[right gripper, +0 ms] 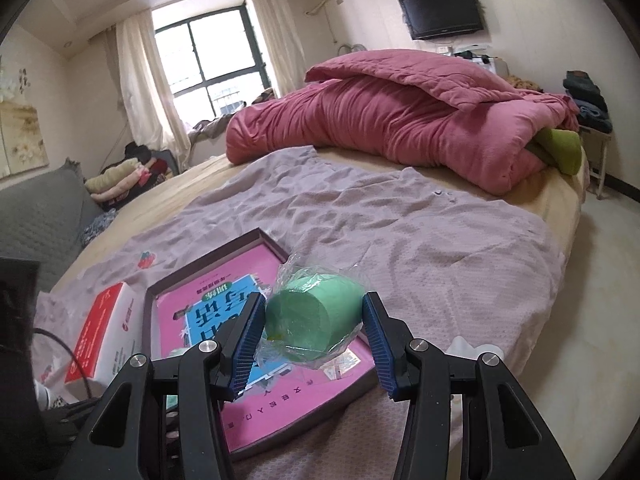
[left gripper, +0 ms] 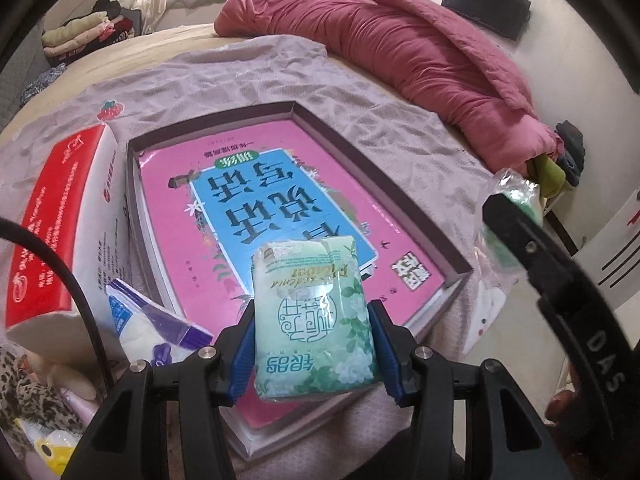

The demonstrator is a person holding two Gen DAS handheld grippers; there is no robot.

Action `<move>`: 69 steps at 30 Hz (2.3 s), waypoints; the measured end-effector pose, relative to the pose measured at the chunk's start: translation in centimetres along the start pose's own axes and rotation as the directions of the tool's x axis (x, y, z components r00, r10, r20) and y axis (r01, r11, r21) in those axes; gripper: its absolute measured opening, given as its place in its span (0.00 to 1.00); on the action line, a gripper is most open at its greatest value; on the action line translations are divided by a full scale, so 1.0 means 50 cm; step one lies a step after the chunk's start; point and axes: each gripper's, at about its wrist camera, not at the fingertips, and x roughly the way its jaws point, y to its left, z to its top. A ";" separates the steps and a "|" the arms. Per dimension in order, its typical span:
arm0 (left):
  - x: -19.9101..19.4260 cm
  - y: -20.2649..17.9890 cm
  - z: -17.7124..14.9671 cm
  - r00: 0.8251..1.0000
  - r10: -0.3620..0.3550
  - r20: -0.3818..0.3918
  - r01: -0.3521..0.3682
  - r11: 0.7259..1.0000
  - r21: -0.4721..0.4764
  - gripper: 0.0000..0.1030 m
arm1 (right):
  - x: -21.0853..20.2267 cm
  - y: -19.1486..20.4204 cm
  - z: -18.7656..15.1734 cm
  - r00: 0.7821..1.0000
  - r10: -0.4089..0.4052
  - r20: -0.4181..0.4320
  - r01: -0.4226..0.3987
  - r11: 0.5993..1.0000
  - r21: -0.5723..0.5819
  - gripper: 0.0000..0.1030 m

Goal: Organize soft objects
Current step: 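Carry the green pack with the left tool while the right tool carries the cup to the pink tray, then lower and release the green pack with the left tool while the right tool releases the cup into the tray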

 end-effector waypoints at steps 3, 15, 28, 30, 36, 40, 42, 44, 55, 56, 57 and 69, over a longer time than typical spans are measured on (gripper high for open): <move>0.010 0.006 -0.004 1.000 0.008 -0.014 -0.008 1.000 0.002 0.51 | 0.016 0.007 0.000 1.000 0.012 -0.022 -0.012 1.000 -0.009 0.50; 0.033 0.021 -0.031 0.997 0.039 -0.062 -0.039 0.999 0.009 0.51 | 0.121 0.019 -0.012 0.975 -0.008 -0.220 0.002 1.000 -0.031 0.50; 0.030 0.021 -0.033 0.998 0.031 -0.059 -0.031 1.000 0.003 0.51 | 0.167 0.025 -0.032 0.943 -0.049 -0.328 0.031 0.998 -0.058 0.52; 0.030 0.021 -0.033 0.998 0.030 -0.061 -0.030 1.000 0.003 0.51 | 0.166 0.026 -0.032 0.943 -0.054 -0.328 0.035 0.997 -0.063 0.52; 0.028 0.021 -0.034 0.998 0.030 -0.062 -0.030 1.000 0.002 0.51 | 0.164 0.017 -0.031 0.944 -0.059 -0.324 0.047 0.998 -0.045 0.52; 0.028 0.020 -0.034 0.998 0.031 -0.061 -0.031 1.000 0.000 0.51 | 0.158 0.014 -0.029 0.948 -0.059 -0.312 0.050 0.998 -0.034 0.53; 0.028 0.020 -0.034 0.998 0.031 -0.062 -0.031 1.000 0.001 0.51 | 0.150 0.012 -0.027 0.955 -0.058 -0.292 0.051 0.998 -0.031 0.54; 0.029 0.021 -0.035 0.998 0.031 -0.061 -0.031 1.000 0.002 0.51 | 0.134 0.011 -0.022 0.965 -0.051 -0.256 0.046 0.999 -0.025 0.58; 0.031 0.023 -0.026 0.997 0.036 -0.066 -0.037 0.999 -0.009 0.51 | 0.071 -0.028 -0.005 0.990 -0.089 -0.113 0.096 0.994 0.060 0.69; 0.032 0.021 -0.023 0.997 0.038 -0.065 -0.039 0.999 -0.004 0.51 | 0.070 -0.030 -0.005 0.989 -0.088 -0.115 0.096 0.993 0.065 0.69; 0.033 0.019 -0.021 0.997 0.040 -0.065 -0.040 0.999 0.001 0.51 | 0.071 -0.033 -0.005 0.989 -0.089 -0.117 0.097 0.993 0.070 0.69; 0.028 0.005 -0.016 0.997 0.043 -0.066 -0.042 0.999 0.017 0.52 | 0.075 -0.038 -0.006 0.988 -0.088 -0.126 0.097 0.993 0.071 0.69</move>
